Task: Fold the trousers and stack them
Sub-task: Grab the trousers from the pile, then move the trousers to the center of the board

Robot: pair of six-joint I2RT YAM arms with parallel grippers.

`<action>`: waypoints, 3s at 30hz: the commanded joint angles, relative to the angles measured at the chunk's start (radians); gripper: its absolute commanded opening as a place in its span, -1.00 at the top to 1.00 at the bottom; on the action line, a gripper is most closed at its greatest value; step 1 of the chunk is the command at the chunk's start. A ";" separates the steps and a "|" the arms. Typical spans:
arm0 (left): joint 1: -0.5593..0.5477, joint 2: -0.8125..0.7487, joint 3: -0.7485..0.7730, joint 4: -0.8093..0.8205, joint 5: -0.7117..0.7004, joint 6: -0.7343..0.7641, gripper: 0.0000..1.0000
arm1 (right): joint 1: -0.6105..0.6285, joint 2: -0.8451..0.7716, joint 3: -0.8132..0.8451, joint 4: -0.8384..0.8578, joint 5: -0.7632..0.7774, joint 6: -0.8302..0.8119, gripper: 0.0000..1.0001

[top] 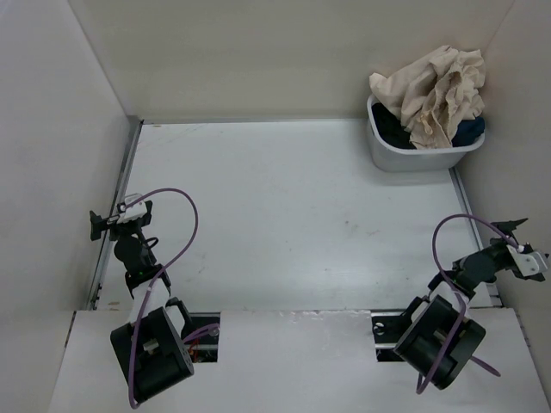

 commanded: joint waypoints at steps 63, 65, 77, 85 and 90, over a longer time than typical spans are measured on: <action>-0.372 0.445 1.029 -1.544 0.358 0.106 -1.00 | 0.529 1.003 1.743 -1.538 -0.277 -0.193 1.00; -0.359 0.421 1.015 -1.537 0.361 0.106 -1.00 | 0.534 0.935 1.758 -1.526 -0.292 -0.175 1.00; -0.237 0.264 0.949 -1.505 0.447 0.031 -1.00 | 1.366 0.839 2.402 -1.505 -0.208 -0.351 1.00; -0.042 0.252 1.081 -1.443 0.575 -0.109 -1.00 | 1.779 0.955 2.596 -0.974 -0.243 -0.477 1.00; 0.018 0.280 1.171 -1.432 0.639 -0.136 -1.00 | 1.778 0.840 2.336 -1.038 -0.229 -0.347 1.00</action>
